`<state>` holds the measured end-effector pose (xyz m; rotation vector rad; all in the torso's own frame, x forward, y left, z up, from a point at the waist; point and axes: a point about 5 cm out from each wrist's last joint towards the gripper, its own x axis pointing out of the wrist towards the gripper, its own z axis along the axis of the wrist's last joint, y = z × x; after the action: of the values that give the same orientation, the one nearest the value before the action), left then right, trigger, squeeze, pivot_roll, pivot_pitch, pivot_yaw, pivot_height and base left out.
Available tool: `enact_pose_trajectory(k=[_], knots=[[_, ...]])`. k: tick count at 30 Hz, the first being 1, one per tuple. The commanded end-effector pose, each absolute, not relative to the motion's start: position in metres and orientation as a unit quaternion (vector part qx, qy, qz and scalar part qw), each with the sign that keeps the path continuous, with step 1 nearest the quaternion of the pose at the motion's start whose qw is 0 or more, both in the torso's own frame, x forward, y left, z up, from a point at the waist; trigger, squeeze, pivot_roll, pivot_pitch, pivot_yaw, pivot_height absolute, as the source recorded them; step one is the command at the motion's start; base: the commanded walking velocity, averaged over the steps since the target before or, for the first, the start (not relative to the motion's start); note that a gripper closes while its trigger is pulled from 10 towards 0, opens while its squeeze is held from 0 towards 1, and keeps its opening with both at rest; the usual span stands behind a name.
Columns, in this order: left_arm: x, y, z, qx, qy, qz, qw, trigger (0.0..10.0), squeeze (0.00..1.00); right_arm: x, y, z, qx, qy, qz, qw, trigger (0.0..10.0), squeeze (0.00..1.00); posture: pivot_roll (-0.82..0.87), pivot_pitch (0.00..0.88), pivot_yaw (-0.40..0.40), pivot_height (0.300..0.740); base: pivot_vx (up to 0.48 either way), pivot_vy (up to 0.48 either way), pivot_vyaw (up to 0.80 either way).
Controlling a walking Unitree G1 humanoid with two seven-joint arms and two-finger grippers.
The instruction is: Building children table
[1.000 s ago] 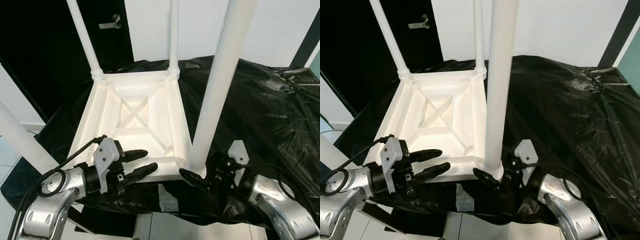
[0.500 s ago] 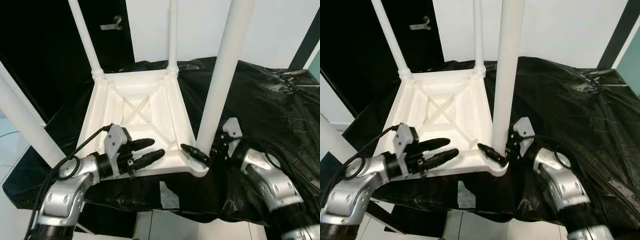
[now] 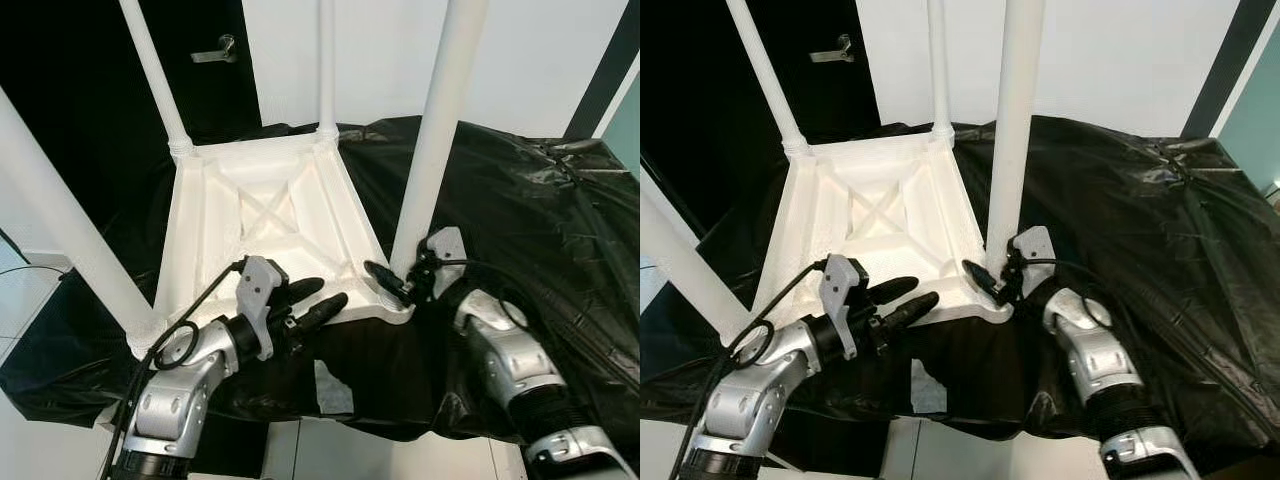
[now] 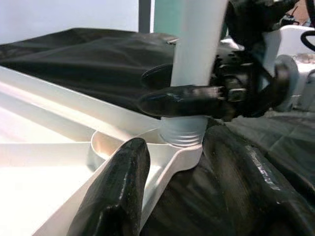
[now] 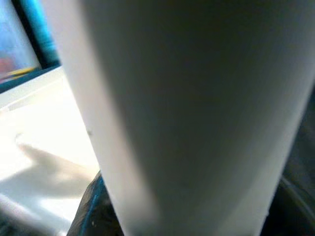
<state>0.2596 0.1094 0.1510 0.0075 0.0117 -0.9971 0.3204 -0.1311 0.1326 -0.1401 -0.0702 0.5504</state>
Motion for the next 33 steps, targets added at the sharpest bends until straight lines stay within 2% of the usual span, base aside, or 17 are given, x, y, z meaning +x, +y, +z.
enact_pose_trajectory(k=[1, 2, 3, 4, 6, 9, 12, 13, 21, 22, 28, 29, 31, 32, 33], knots=[[0.262, 0.111, 0.145, 0.019, 0.007, -0.450, 0.893, 10.0, 0.00, 0.324, -0.133, 0.119, -0.072, 0.000, 0.184, 0.980, 0.0, 0.00, 0.06, 0.000, -0.006, 0.740, 0.000, 0.000, 0.00], [0.264, 0.110, 0.142, 0.022, 0.007, -0.448, 0.894, 10.0, 0.00, 0.326, -0.127, 0.115, -0.057, 0.008, 0.130, 0.990, 0.0, 0.00, 0.06, 0.000, -0.010, 0.740, 0.000, 0.000, 0.00], [0.264, 0.110, 0.142, 0.022, 0.007, -0.448, 0.894, 10.0, 0.00, 0.326, -0.127, 0.115, -0.057, 0.008, 0.130, 0.990, 0.0, 0.00, 0.06, 0.000, -0.010, 0.740, 0.000, 0.000, 0.00], [0.270, 0.108, 0.142, 0.002, 0.007, -0.443, 0.896, 10.0, 0.00, 0.328, -0.122, 0.114, -0.049, 0.012, 0.078, 0.996, 0.0, 0.00, 0.05, 0.000, -0.014, 0.740, 0.000, 0.000, 0.00], [0.273, 0.107, 0.142, -0.010, 0.011, -0.439, 0.899, 10.0, 0.00, 0.328, -0.119, 0.113, -0.041, 0.015, 0.050, 0.998, 0.0, 0.00, 0.05, 0.000, -0.013, 0.740, 0.000, 0.000, 0.00], [0.274, 0.107, 0.142, -0.012, 0.012, -0.437, 0.899, 10.0, 0.00, 0.328, -0.119, 0.113, -0.040, 0.015, 0.047, 0.998, 0.0, 0.00, 0.05, 0.000, -0.013, 0.740, 0.000, 0.000, 0.00], [0.274, 0.103, 0.141, -0.015, 0.008, -0.431, 0.902, 10.0, 0.00, 0.326, -0.100, 0.116, -0.023, 0.006, 0.043, 0.999, 0.0, 0.00, 0.03, 0.000, 0.008, 0.740, 0.000, 0.000, 0.00], [0.273, 0.101, 0.140, -0.008, 0.007, -0.427, 0.904, 10.0, 0.00, 0.324, -0.093, 0.120, -0.020, -0.010, 0.052, 0.998, 10.0, 0.00, 0.03, 0.000, 0.015, 0.740, 0.000, 0.000, 0.00], [0.274, 0.103, 0.141, 0.008, -0.014, -0.402, 0.916, 10.0, 0.00, 0.316, -0.097, 0.134, 0.008, -0.075, 0.072, 0.995, 10.0, 0.00, 0.04, 0.000, 0.013, 0.740, 0.000, 0.000, 0.00], [0.274, 0.103, 0.141, 0.015, -0.014, -0.402, 0.915, 10.0, 0.00, 0.316, -0.099, 0.137, 0.003, -0.083, 0.079, 0.993, 10.0, 1.00, 0.04, 0.000, 0.012, 0.740, 0.000, 0.000, 0.00], [0.275, 0.103, 0.141, 0.027, -0.016, -0.404, 0.914, 10.0, 0.00, 0.309, -0.110, 0.143, -0.004, -0.103, 0.116, 0.988, 10.0, 1.00, 0.04, 0.000, 0.018, 0.740, 0.000, 0.000, 0.00], [0.274, 0.103, 0.142, 0.030, -0.017, -0.406, 0.913, 10.0, 0.00, 0.306, -0.115, 0.142, -0.011, -0.104, 0.136, 0.985, 10.0, 0.87, 0.03, 0.000, 0.022, 0.740, 0.000, 0.000, 0.00], [0.273, 0.103, 0.142, 0.032, -0.018, -0.408, 0.912, 10.0, 0.00, 0.304, -0.119, 0.142, -0.016, -0.105, 0.151, 0.983, 10.0, 0.87, 0.03, 0.000, 0.025, 0.740, 0.000, 0.000, 0.00], [0.272, 0.103, 0.141, 0.029, -0.017, -0.412, 0.911, 10.0, 0.00, 0.301, -0.124, 0.141, -0.021, -0.103, 0.176, 0.979, 10.0, 0.00, 0.03, 0.000, 0.029, 0.740, 0.000, 0.000, 0.00], [0.272, 0.103, 0.141, 0.029, -0.017, -0.412, 0.911, 10.0, 0.00, 0.301, -0.124, 0.141, -0.021, -0.103, 0.176, 0.979, 10.0, 0.00, 0.03, 0.000, 0.029, 0.740, 0.000, 0.000, 0.00]])
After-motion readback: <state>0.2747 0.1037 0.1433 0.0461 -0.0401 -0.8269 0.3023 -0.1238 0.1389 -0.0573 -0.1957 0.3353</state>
